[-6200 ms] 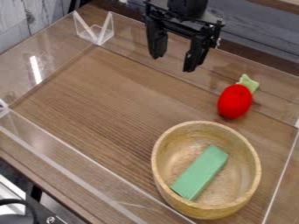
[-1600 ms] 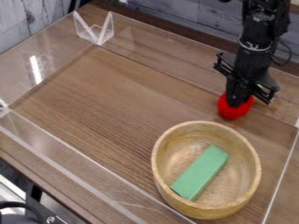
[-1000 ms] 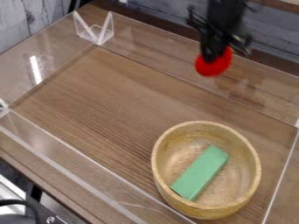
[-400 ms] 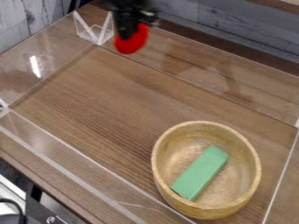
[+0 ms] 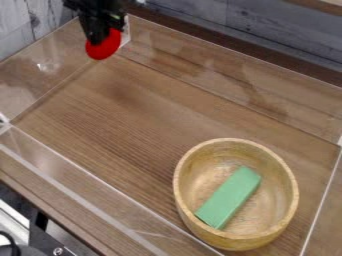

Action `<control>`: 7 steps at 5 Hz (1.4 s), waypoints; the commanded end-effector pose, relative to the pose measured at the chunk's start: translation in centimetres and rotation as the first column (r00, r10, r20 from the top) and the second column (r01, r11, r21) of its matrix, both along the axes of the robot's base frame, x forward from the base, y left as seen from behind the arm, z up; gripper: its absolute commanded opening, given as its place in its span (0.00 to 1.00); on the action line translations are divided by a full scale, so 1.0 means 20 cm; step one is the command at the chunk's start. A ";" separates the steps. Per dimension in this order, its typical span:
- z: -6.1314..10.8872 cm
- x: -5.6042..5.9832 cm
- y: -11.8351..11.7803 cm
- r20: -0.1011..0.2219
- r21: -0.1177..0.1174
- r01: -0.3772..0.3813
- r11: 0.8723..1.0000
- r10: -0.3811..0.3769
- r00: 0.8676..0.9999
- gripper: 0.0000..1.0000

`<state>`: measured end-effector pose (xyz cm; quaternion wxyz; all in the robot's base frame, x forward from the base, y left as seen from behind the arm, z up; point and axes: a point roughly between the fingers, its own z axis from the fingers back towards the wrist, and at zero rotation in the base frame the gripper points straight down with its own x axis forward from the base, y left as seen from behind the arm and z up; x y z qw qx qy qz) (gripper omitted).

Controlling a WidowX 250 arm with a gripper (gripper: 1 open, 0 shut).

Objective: Move the red object to the left side of the table

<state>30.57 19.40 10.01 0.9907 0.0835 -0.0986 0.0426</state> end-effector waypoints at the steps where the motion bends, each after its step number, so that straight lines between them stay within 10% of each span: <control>1: 0.01 0.06 0.10 0.047 0.057 -0.004 0.998 0.002 0.999 0.00; 7: -0.37 0.24 0.09 -0.013 0.056 -0.024 0.998 0.025 1.000 0.00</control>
